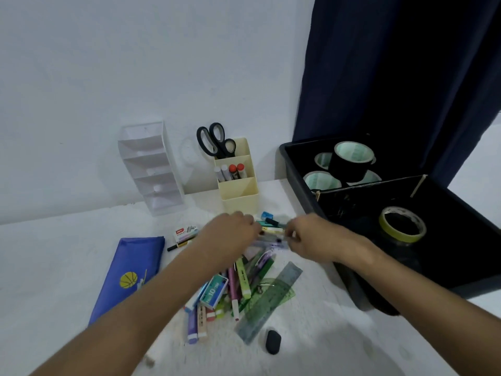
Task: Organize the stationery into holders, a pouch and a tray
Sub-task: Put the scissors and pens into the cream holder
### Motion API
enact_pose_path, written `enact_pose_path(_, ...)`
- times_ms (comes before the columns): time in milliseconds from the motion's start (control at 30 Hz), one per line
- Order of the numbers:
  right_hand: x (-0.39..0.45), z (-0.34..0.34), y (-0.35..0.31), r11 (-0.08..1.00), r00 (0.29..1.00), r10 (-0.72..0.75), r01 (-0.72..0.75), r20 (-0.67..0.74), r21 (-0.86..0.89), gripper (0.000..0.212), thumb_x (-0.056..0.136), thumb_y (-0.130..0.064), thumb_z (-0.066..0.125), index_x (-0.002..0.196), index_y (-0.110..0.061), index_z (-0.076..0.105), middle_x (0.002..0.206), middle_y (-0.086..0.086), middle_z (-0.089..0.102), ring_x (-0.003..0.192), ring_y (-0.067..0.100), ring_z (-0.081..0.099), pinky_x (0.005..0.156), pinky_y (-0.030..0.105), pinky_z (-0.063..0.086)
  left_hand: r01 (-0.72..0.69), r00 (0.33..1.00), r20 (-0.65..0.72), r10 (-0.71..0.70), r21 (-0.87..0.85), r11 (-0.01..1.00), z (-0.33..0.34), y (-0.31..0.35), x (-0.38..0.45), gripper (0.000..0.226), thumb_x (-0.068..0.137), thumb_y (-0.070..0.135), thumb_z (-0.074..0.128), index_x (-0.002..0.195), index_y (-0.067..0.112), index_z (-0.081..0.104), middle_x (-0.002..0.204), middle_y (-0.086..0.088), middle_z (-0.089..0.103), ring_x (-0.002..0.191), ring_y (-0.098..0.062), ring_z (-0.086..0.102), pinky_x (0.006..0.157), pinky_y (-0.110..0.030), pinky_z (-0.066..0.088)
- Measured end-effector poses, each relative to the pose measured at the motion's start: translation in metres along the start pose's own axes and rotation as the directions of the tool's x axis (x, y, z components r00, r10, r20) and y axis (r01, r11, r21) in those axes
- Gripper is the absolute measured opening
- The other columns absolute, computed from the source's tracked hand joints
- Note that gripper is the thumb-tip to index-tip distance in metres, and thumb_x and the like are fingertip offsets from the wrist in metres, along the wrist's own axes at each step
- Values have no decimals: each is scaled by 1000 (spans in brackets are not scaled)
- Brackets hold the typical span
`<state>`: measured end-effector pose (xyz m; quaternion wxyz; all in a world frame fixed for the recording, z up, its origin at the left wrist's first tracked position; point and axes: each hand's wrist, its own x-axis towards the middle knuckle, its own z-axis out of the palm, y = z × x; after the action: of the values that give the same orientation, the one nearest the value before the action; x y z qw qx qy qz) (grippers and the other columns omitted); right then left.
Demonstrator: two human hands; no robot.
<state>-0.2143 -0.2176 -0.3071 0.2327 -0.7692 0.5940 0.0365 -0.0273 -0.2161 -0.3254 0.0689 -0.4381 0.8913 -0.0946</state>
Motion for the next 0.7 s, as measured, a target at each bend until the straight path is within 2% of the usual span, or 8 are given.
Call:
enact_pose_path(67, 6, -15, -2, 995, 986, -40, 55, -163, 86, 22, 93, -25, 54, 106, -14, 68, 102, 6, 66, 79, 19, 64, 67, 29, 53, 84, 995, -47, -84, 0, 996, -7, -23, -3, 45, 84, 0, 59, 126, 13, 48, 112, -4, 55, 97, -22, 55, 79, -35, 52)
enact_pose_path(133, 11, -32, -6, 986, 954, -70, 110, -291, 123, 23, 93, -27, 55, 105, -13, 71, 94, 2, 67, 76, 13, 62, 62, 19, 47, 178, 982, -66, -178, -16, 984, -12, -46, -5, 48, 84, -2, 57, 128, 13, 48, 110, -4, 53, 90, -20, 55, 71, -33, 53)
enact_pose_path(200, 14, -48, -14, 973, 925, -106, 173, -366, 154, 23, 92, -26, 56, 99, -12, 73, 85, -3, 68, 70, 5, 60, 54, 13, 41, 283, 949, -101, -300, -151, 947, -20, -65, -4, 45, 87, -2, 52, 129, 14, 48, 109, -5, 51, 84, -19, 53, 65, -30, 47)
enact_pose_path(267, 16, -60, -23, 958, 893, -129, 225, -432, 178, 22, 92, -26, 58, 96, -12, 75, 86, -2, 72, 75, 8, 65, 60, 15, 49, 350, 885, -168, -434, -374, 859, -31, -76, -3, 34, 91, 5, 50, 123, 15, 52, 108, -6, 56, 86, -20, 55, 67, -30, 44)
enact_pose_path(367, 25, -69, -37, 933, 852, -112, 267, -511, 240, 21, 90, -26, 62, 101, -14, 75, 91, -2, 72, 81, 11, 67, 69, 17, 53, 325, 737, -260, -623, -673, 665, -43, -79, 1, 15, 85, 19, 57, 99, 14, 54, 92, -5, 65, 76, -21, 62, 67, -35, 51)
enact_pose_path(467, 39, -68, -47, 917, 806, -99, 301, -583, 260, 21, 86, -26, 66, 101, -12, 74, 89, -1, 70, 78, 9, 64, 63, 9, 46, 266, 645, -305, -700, -770, 580, -44, -73, 7, 19, 81, 20, 62, 92, 12, 50, 86, -3, 66, 70, -19, 67, 63, -36, 53)
enact_pose_path(567, 49, -63, -53, 916, 766, -126, 334, -631, 223, 23, 86, -26, 66, 101, -11, 74, 92, 2, 72, 78, 9, 63, 67, 13, 49, 217, 611, -312, -728, -818, 533, -40, -68, 13, 20, 83, 19, 64, 97, 13, 51, 90, 0, 67, 70, -14, 68, 62, -32, 53)
enact_pose_path(700, 61, -53, -53, 912, 765, -126, 341, -631, 230, 21, 86, -26, 66, 98, -12, 75, 89, 2, 73, 77, 13, 66, 74, 28, 57, 197, 625, -306, -718, -828, 525, -33, -66, 19, 18, 84, 19, 65, 96, 16, 52, 89, 0, 68, 74, -14, 69, 62, -27, 55)
